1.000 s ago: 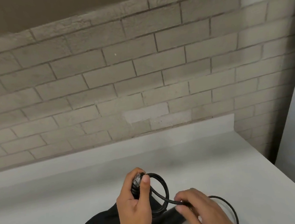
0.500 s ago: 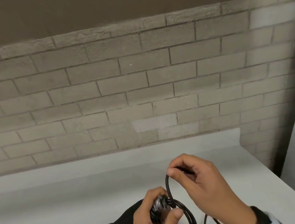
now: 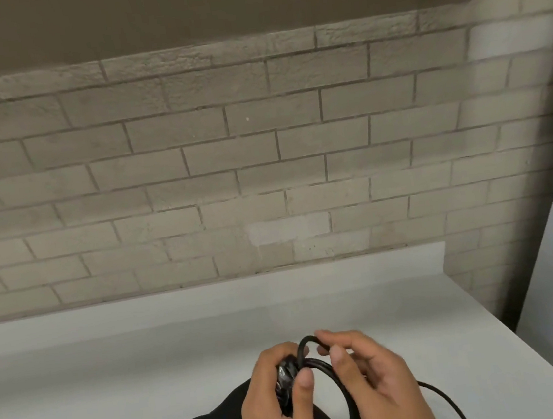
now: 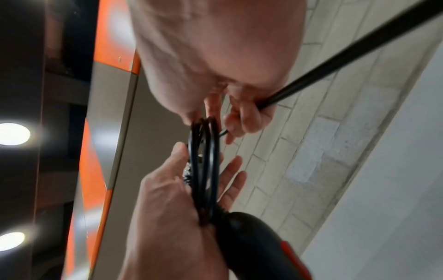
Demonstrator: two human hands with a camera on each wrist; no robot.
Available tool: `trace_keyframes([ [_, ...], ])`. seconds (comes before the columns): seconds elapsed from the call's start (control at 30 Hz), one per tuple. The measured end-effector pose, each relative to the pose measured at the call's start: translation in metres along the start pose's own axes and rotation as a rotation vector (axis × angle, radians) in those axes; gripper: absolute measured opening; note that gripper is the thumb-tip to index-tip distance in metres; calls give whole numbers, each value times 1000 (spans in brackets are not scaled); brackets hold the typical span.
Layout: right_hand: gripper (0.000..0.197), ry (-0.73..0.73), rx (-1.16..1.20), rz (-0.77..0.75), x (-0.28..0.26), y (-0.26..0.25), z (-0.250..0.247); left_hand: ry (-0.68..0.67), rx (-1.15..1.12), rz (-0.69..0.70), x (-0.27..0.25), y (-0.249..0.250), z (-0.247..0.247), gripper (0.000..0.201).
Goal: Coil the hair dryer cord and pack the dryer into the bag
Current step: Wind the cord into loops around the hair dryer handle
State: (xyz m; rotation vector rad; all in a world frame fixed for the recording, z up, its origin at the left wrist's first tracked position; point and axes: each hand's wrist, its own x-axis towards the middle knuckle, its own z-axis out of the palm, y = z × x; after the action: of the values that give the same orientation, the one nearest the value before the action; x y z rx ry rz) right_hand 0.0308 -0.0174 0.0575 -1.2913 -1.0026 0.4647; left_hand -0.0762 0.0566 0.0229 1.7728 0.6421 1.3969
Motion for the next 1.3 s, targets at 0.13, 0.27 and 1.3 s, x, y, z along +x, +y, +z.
trace_keyframes([
  [0.13, 31, -236, -53, 7, -9, 2, -3, 18, -72, -13, 3, 1, 2, 52],
  [0.27, 14, -168, -234, 10, -7, 12, -7, 6, -96, -46, 3, 0, 4, 53],
  [1.3, 31, -273, -98, 427, 13, -4, -20, 216, 123, 22, 8, -26, 31, 25],
])
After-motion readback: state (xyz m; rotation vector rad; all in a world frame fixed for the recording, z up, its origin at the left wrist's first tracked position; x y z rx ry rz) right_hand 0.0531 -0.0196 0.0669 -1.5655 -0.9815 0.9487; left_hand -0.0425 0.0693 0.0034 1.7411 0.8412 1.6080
